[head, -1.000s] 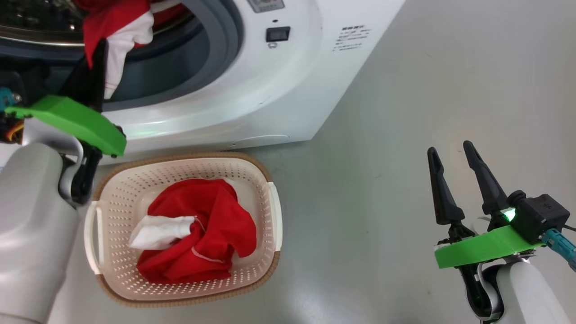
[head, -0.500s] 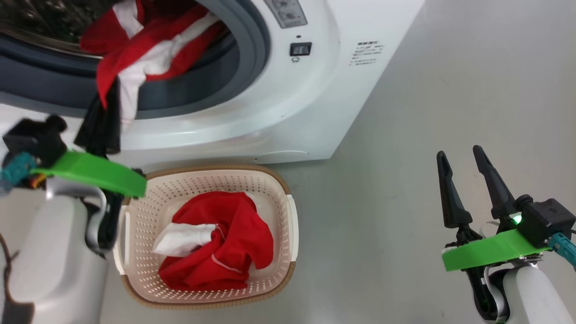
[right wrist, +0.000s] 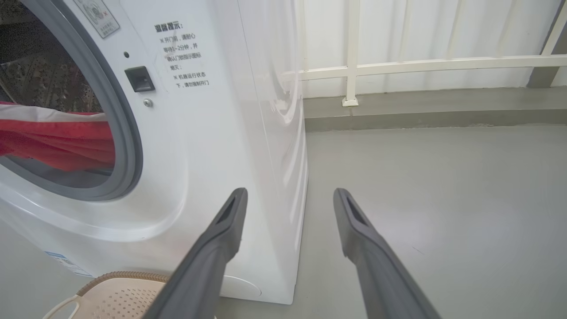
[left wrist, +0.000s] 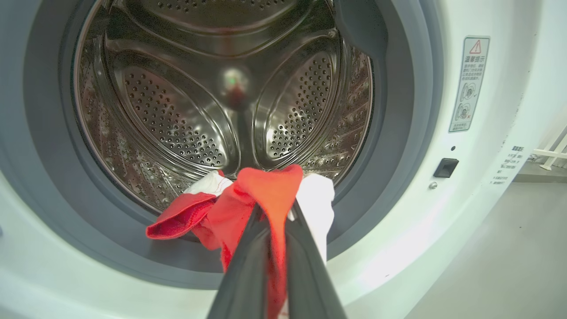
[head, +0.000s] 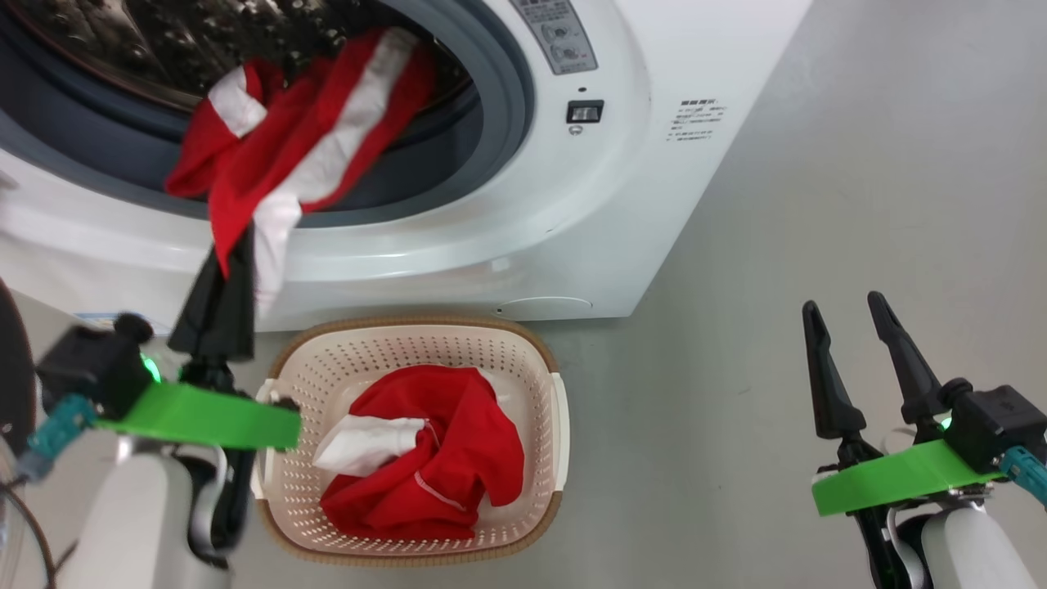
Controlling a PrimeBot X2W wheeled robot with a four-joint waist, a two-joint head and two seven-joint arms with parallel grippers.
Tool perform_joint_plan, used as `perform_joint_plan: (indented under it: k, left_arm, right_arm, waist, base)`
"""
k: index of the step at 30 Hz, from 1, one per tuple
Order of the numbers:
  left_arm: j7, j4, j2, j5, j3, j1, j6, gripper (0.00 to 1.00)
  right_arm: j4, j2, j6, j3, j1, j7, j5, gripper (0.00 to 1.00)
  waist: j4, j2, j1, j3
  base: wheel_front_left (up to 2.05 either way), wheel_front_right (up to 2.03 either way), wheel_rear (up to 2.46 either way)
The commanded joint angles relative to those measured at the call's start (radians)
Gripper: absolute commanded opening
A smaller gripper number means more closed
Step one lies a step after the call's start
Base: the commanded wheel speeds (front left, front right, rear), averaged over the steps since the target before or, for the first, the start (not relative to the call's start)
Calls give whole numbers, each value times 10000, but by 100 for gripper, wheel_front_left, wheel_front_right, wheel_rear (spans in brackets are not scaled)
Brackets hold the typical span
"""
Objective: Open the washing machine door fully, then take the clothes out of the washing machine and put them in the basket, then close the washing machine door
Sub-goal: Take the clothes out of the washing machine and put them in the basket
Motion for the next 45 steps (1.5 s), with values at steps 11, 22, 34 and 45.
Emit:
perform_joint_plan:
  k: [11,22,34,45]
  left_arm:
    - [-91,-2401,-136,321,605,1916,-57,0]
    - [-91,-3462,-347,454,359,3142,-57,0]
    - [-91,-911,-364,252,-89,2618,-57,0]
    - [-91,2130,-123,0,-785,1007,-57,0]
  right_arm:
    - [-249,-93,62,192,319,-65,-189,100]
    - [-303,-93,62,253,184,-65,-221,100]
    - [-389,-93,62,323,-188,-65,-212,100]
    - [-516,-93,62,376,-569,-65,-147,100]
  waist:
    - [230,0,0,-126]
    - [193,0,0,201]
    - [5,0,0,956]
    - [-214,0,0,1803]
  base:
    - [0,0,0]
    - [0,0,0]
    - [0,0,0]
    - [0,0,0]
